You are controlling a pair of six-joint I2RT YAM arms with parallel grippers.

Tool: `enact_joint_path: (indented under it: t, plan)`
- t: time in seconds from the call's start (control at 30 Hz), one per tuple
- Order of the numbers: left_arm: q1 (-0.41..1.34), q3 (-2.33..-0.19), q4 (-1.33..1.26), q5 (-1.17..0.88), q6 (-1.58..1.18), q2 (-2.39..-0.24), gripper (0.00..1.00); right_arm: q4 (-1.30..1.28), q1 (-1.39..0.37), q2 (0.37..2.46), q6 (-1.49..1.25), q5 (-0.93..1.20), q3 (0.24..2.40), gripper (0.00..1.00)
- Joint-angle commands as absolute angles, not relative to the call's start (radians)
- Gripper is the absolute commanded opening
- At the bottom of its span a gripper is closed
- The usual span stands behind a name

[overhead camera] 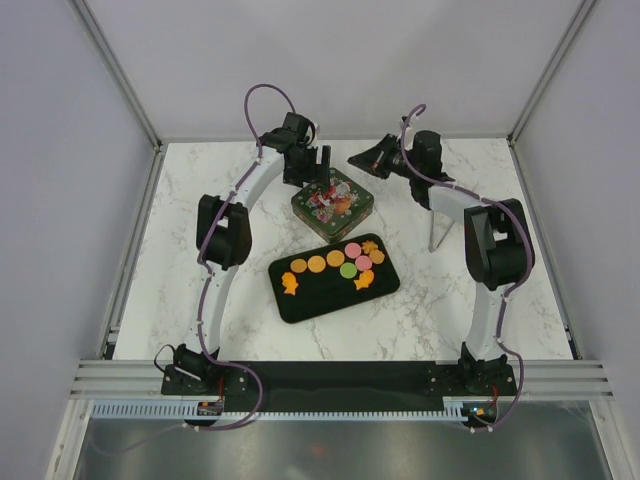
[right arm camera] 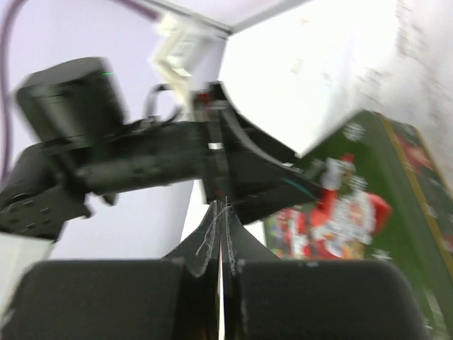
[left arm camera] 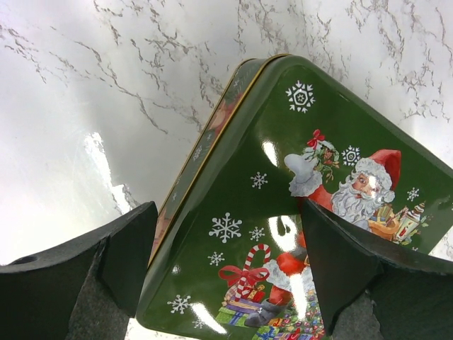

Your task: Pack the cookies

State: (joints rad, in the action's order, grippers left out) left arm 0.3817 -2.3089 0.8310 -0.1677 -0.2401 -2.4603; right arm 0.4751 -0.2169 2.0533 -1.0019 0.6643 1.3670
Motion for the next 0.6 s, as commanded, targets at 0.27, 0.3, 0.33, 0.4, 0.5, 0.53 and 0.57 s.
enact_joint_path:
  t: [0.27,0.3,0.33,0.4,0.5,0.53,0.57]
  plan:
    - [0.374,-2.342,0.828,-0.189,-0.210,-2.462,0.91,0.685,-0.201,2.279,-1.069,0.664,1.191,0.00]
    - [0.374,-2.339,0.828,-0.187,-0.210,-2.462,0.91,0.722,-0.186,2.302,-1.090,0.667,1.171,0.00]
    - [0.374,-2.338,0.828,-0.187,-0.210,-2.464,0.91,0.788,-0.181,2.327,-1.110,0.670,1.140,0.00]
    - [0.374,-2.333,0.828,-0.186,-0.209,-2.462,0.91,0.789,-0.175,2.327,-1.103,0.672,1.131,0.00]
    - [0.373,-2.335,0.827,-0.186,-0.210,-2.464,0.91,0.717,-0.175,2.284,-1.053,0.658,1.147,0.00]
    - [0.373,-2.335,0.827,-0.184,-0.210,-2.464,0.91,0.695,-0.175,2.263,-1.049,0.658,1.158,0.00]
    - [0.371,-2.336,0.827,-0.186,-0.210,-2.464,0.91,0.690,-0.175,2.255,-1.046,0.661,1.164,0.00]
